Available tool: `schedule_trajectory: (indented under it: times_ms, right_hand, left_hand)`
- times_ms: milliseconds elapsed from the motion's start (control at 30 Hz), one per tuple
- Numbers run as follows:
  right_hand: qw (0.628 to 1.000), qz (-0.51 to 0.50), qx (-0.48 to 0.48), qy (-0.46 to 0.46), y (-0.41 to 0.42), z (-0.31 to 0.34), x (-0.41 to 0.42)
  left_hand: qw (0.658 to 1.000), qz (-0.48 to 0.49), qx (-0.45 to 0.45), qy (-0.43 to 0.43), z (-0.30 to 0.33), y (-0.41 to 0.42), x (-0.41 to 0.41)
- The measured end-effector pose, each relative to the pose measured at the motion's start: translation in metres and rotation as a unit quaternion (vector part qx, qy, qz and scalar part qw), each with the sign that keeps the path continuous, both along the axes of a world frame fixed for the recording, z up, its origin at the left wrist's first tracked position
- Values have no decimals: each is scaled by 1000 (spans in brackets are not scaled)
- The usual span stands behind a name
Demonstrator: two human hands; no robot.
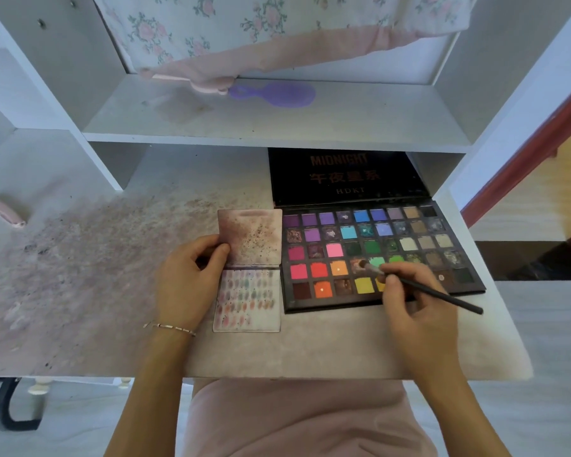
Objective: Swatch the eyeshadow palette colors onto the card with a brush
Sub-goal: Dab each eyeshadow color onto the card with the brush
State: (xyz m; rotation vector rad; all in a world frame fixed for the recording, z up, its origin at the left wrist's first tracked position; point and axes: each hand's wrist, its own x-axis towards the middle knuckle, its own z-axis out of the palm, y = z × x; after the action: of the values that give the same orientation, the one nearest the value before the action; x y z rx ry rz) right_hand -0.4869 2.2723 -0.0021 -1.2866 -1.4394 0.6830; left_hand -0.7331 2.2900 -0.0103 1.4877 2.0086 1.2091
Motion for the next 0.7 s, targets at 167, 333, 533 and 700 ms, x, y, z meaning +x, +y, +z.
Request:
schedule_trajectory:
  times_ms: [167, 333, 533, 700]
  right_hand:
    - [994, -105, -12, -31, 8, 0, 19]
    - [992, -111, -23, -46, 8, -3, 22]
    - [990, -116, -42, -69, 9, -6, 24]
    - [992, -108, -33, -60, 9, -7, 24]
  left_hand:
    - [1000, 6, 1, 10, -1, -1, 0]
    - [1000, 4, -7, 16, -2, 0, 0]
    - [1000, 9, -1, 17, -3, 0, -1]
    - [1000, 8, 0, 23, -3, 1, -1]
